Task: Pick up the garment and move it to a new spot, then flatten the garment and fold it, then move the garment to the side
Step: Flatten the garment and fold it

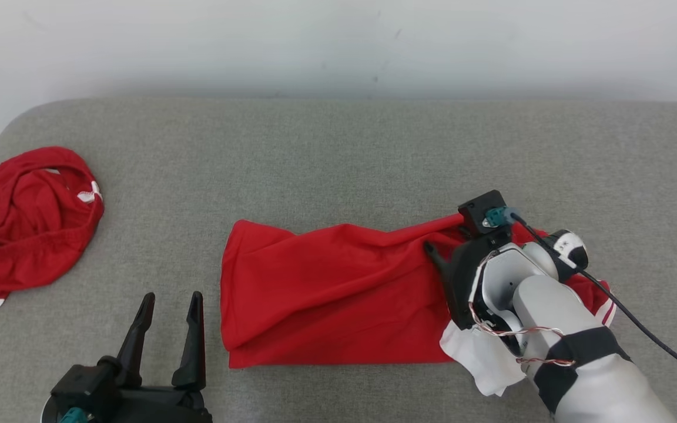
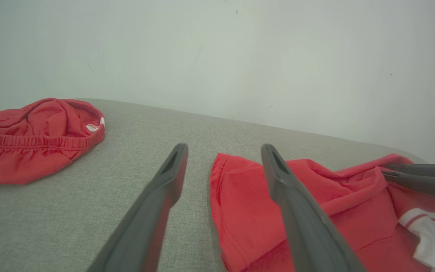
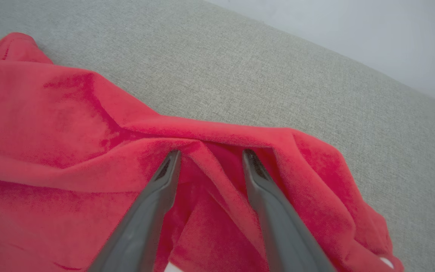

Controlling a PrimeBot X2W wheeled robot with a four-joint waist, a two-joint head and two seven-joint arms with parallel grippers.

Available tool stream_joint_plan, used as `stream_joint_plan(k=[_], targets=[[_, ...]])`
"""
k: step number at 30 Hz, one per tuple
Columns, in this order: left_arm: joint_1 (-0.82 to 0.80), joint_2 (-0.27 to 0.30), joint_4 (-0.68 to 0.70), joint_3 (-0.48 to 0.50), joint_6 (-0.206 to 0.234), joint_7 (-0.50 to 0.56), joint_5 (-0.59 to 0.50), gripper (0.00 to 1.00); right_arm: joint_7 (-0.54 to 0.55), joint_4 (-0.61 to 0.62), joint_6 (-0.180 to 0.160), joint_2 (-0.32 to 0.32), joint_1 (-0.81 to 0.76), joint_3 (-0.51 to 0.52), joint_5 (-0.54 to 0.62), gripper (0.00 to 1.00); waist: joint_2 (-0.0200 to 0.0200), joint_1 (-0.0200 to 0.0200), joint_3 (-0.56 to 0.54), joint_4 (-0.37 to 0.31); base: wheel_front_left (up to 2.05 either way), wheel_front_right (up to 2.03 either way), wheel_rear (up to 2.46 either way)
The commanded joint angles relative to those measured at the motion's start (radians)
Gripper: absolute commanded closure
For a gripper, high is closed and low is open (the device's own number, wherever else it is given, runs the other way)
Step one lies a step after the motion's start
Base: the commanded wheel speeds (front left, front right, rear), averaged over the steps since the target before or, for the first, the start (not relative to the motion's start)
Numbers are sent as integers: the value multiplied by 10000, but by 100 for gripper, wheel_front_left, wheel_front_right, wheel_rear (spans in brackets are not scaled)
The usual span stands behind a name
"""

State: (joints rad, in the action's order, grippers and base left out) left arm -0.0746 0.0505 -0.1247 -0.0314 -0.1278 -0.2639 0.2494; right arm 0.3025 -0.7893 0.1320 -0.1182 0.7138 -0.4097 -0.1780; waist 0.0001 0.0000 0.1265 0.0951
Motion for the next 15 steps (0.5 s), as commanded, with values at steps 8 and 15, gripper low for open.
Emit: stream_joint_plan(k=[8,15], targets=[[413,1,-162,325,53,-7,-26,0,-614,2079,-27,-825,-1304,297,-1196,0,-1,0,-647,-540,0,0,0],[791,3,-418,591,43,-7,-167,0,-1871,4752,-25,-1087,-3379,2351,-911,0,-1,0,-1195,-889,0,0,0]])
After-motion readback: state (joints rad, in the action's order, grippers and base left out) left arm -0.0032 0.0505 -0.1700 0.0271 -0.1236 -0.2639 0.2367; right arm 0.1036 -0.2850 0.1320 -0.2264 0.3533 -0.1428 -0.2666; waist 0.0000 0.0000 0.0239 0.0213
